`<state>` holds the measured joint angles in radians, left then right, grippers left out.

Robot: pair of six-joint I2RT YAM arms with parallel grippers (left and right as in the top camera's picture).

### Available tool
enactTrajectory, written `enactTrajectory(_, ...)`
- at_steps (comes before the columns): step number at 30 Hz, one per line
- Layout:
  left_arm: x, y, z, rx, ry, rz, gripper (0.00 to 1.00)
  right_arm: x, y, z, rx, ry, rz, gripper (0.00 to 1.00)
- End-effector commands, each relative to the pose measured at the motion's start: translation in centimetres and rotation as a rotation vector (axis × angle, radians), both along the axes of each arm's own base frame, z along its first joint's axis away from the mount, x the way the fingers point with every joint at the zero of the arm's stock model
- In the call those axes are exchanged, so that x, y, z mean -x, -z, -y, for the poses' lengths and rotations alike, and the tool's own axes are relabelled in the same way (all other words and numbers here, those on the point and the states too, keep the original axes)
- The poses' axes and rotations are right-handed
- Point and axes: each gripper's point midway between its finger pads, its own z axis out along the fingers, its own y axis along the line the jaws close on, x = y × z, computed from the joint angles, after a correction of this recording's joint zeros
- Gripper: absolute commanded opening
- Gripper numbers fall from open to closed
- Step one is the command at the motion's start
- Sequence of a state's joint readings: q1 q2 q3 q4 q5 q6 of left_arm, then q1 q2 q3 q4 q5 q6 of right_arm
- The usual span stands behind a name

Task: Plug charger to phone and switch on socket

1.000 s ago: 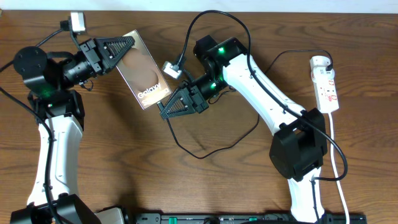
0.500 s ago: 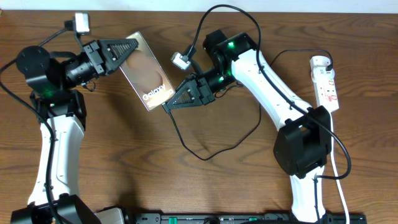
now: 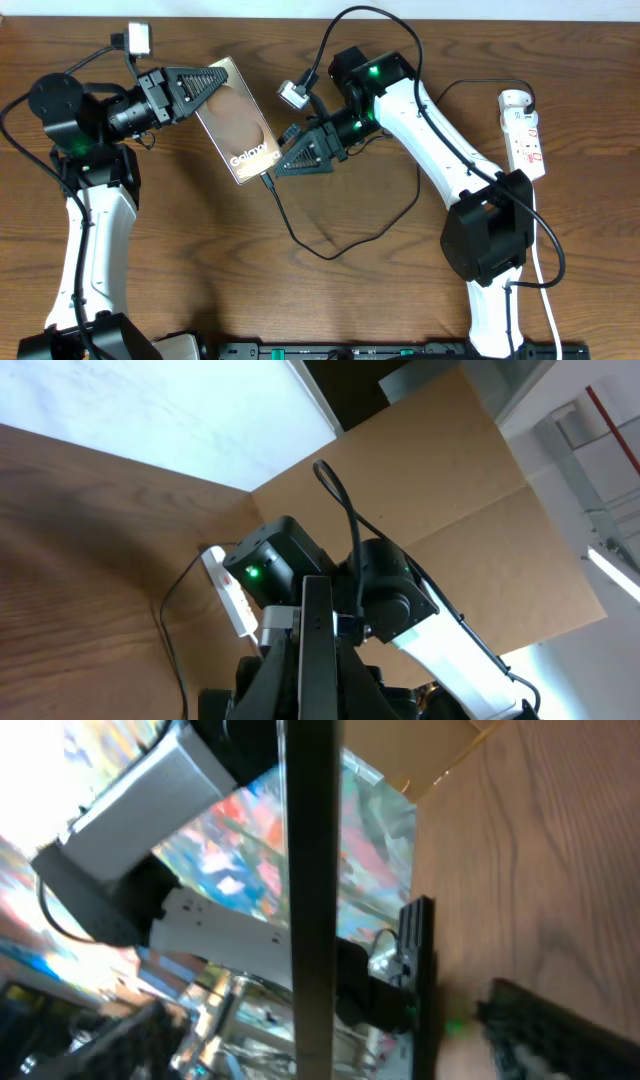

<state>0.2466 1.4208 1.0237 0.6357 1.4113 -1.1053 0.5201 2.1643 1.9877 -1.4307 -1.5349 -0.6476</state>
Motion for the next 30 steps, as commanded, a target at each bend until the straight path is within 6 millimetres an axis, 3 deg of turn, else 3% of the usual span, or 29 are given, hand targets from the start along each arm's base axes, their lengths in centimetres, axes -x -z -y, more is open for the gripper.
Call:
enactTrajectory(1, 0.1, -0.5, -0.5, -0.014, -0.005, 0.035, 0.07, -0.2, -0.8, 0.2, -0.031, 0.007, 0.001, 0.99)
enactTrajectory(6, -0.4, 0.4, -2.8, -0.025, -0.066, 0.017, 0.07, -0.4, 0.7, 0.4, 0.048, 0.011, 0.038, 0.99)
enactTrajectory(10, -0.8, 2.7, -5.0, -0.029, -0.134, -0.063, 0.07, -0.9, 2.5, 1.0, 0.164, 0.025, 0.047, 0.99)
enactTrajectory(15, -0.8, 7.2, -6.9, -0.079, -0.236, -0.191, 0.07, -2.3, 5.8, 2.1, 0.392, 0.079, 0.047, 0.99)
enactTrajectory(18, -0.4, 11.0, -7.6, -0.173, -0.311, -0.298, 0.07, -4.6, 9.4, 3.5, 0.671, 0.203, 0.027, 0.99)
enactTrajectory(21, 0.9, 16.0, -9.2, -0.337, -0.420, -0.479, 0.08, -6.7, 12.4, 5.8, 0.935, 0.362, 0.008, 0.99)
enactTrajectory(24, 3.2, 19.9, -11.1, -0.505, -0.498, -0.652, 0.07, -7.3, 13.2, 6.7, 1.011, 0.409, 0.018, 0.99)
enactTrajectory(26, 4.8, 21.8, -12.4, -0.609, -0.537, -0.745, 0.07, -7.5, 13.2, 6.7, 1.008, 0.414, 0.025, 0.99)
enactTrajectory(30, 6.5, 23.5, -13.4, -0.715, -0.551, -0.811, 0.07, -7.8, 13.2, 6.6, 1.001, 0.421, 0.038, 0.99)
